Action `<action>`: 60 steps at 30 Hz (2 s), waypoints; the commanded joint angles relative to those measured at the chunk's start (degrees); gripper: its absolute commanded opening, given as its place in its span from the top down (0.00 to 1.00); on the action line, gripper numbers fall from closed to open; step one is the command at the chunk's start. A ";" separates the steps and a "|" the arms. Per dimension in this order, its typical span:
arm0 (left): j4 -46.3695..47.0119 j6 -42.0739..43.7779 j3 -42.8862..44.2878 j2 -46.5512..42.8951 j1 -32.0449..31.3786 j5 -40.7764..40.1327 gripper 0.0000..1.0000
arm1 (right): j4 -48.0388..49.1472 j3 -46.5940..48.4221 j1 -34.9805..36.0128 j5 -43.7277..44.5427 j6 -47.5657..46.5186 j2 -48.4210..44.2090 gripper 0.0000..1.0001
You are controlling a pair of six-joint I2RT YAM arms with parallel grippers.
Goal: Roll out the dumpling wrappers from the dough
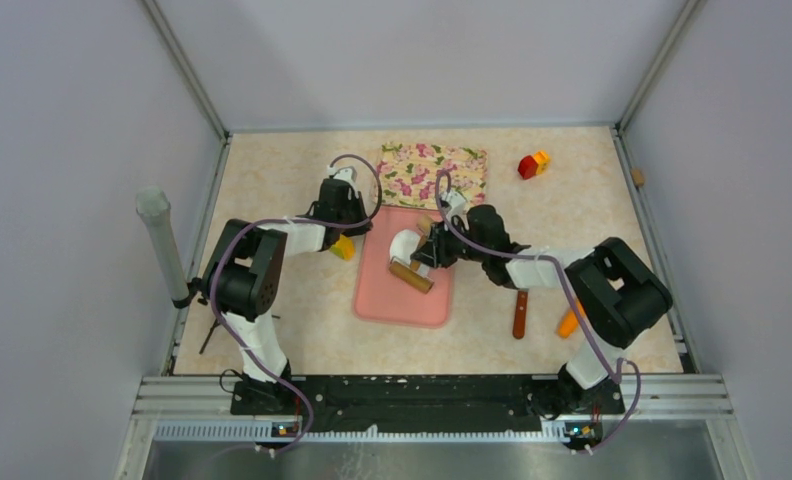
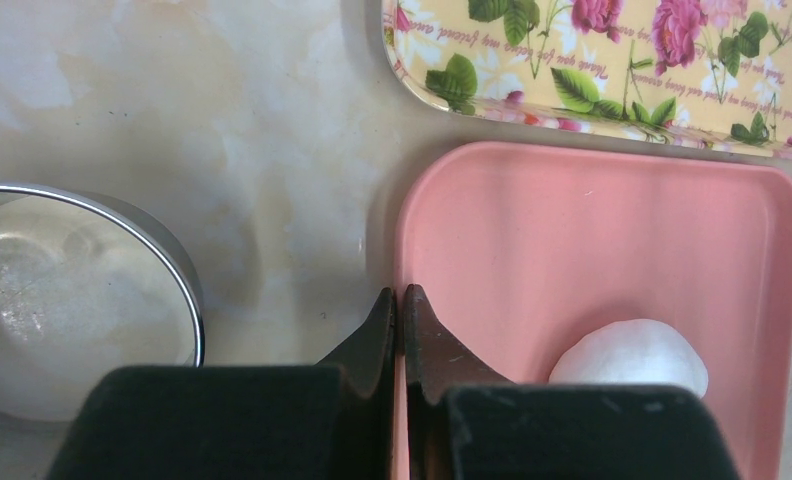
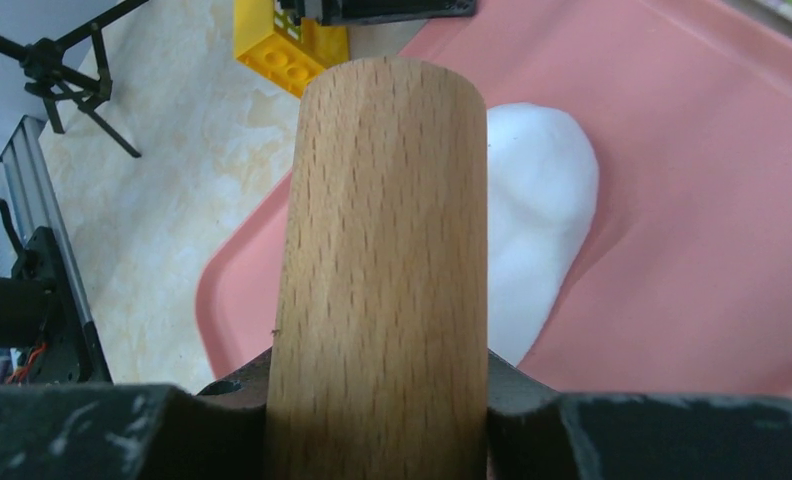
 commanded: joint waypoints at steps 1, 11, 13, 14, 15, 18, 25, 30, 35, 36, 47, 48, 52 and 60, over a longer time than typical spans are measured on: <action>-5.60 1.28 -2.40 0.46 0.44 -2.50 1.00 | -4.27 0.07 1.48 0.03 -1.95 0.19 1.00; -5.60 1.28 -2.39 0.47 0.45 -2.50 1.00 | -1.79 9.48 -5.31 -5.90 4.38 -3.89 1.00; -5.60 1.28 -2.42 0.51 0.44 -2.50 1.00 | -1.36 10.88 -6.39 -5.99 4.89 -3.22 1.00; -5.60 1.28 -2.35 0.51 0.48 -2.50 1.00 | -1.52 11.40 -6.50 -5.48 4.15 -2.78 1.00; -5.60 1.28 -2.33 0.55 0.45 -2.50 1.00 | -1.69 11.67 -6.51 -4.92 3.20 -2.06 1.00; -5.60 1.32 -2.33 0.49 0.44 -2.50 1.00 | -1.37 11.16 -6.44 -4.78 2.78 0.90 1.00; -5.60 1.37 -2.32 0.51 0.45 -2.37 1.00 | -1.92 7.80 -5.61 -4.81 0.20 5.74 1.00; -5.52 1.37 -2.33 0.51 0.49 -2.33 1.00 | -4.51 6.68 -4.62 -4.93 -2.47 6.82 1.00; -5.51 1.35 -2.30 0.42 0.44 -2.29 1.00 | -5.32 5.80 -3.21 -4.87 -3.93 6.67 1.00; -5.51 1.37 -2.33 0.46 0.44 -2.25 1.00 | -5.49 5.67 -2.91 -4.87 -4.15 6.69 1.00; -5.51 1.37 -2.42 0.34 0.49 -2.15 1.00 | -7.43 4.65 -0.28 -5.57 -5.54 7.13 1.00; -5.52 1.37 -2.37 0.33 0.47 -2.15 1.00 | -7.54 4.61 -0.07 -5.57 -5.69 7.18 1.00; -5.47 1.37 -2.48 0.28 0.47 -2.06 1.00 | -7.52 4.96 0.51 -5.97 -5.84 6.60 1.00; -5.34 1.37 -2.51 0.29 0.44 -2.13 1.00 | -4.80 12.34 -2.91 -8.77 -2.67 1.41 1.00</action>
